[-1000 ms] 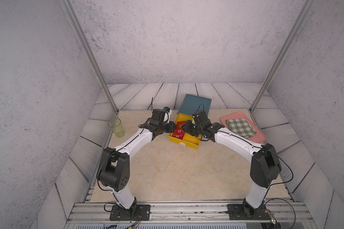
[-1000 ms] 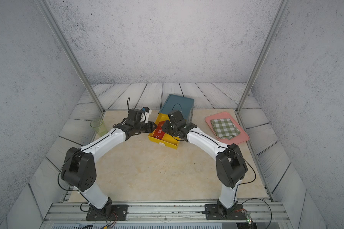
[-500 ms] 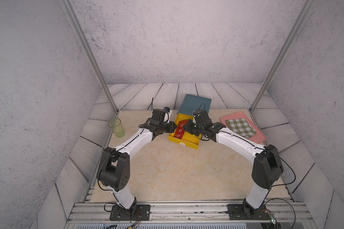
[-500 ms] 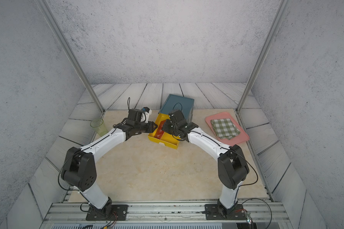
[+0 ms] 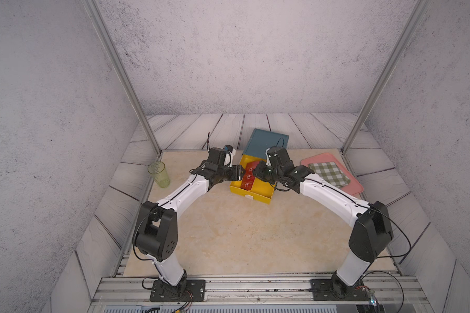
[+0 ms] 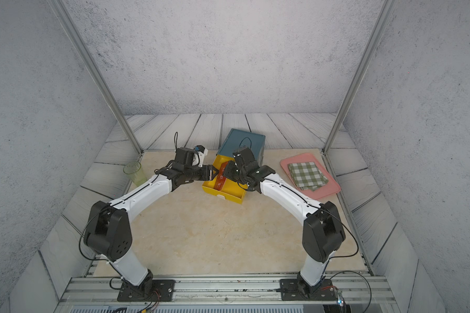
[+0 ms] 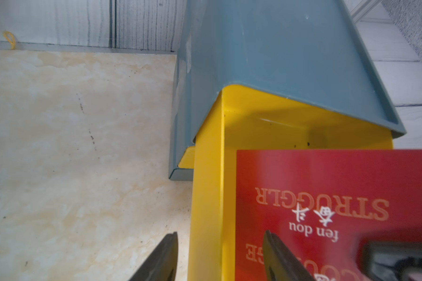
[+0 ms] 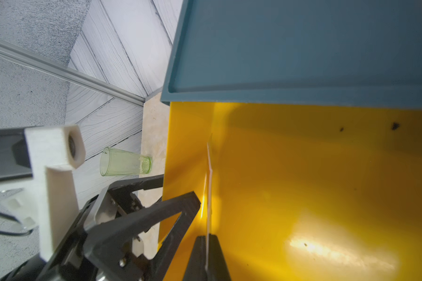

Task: Take the postcards out of the drawer
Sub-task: Pick up the postcard from the drawer.

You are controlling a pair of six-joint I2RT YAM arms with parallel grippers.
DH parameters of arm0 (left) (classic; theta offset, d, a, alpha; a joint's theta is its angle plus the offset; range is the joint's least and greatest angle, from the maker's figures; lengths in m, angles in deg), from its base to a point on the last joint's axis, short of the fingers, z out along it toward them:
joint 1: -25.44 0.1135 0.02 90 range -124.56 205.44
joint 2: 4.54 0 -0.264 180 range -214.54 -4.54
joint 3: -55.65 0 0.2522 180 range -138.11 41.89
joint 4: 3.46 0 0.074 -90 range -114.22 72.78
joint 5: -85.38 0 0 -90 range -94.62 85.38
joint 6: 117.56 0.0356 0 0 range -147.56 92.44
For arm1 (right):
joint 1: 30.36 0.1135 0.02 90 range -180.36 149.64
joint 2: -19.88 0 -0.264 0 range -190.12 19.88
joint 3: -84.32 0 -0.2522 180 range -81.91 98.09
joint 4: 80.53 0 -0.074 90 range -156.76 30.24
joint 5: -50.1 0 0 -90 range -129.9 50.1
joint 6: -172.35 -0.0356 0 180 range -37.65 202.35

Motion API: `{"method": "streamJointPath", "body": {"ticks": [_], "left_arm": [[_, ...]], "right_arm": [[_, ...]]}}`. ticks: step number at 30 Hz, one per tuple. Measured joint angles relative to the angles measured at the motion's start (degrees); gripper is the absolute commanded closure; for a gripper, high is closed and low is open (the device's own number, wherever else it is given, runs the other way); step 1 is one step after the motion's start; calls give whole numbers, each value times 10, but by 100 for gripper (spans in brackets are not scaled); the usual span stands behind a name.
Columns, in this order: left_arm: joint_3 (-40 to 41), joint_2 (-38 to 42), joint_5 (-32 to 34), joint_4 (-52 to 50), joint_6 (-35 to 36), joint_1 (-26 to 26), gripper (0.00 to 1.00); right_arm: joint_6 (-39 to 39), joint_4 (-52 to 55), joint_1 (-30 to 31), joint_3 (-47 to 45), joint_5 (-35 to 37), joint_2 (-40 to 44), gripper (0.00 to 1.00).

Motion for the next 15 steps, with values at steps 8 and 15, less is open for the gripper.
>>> {"method": "streamJointPath", "body": {"ticks": [8, 15], "left_arm": [[-12, 15, 4, -17, 0, 4, 34], [-12, 81, -23, -24, -4, 29, 31]], "right_arm": [[16, 17, -7, 0, -2, 40, 100], [26, 7, -41, -32, -64, 98, 100]]}}
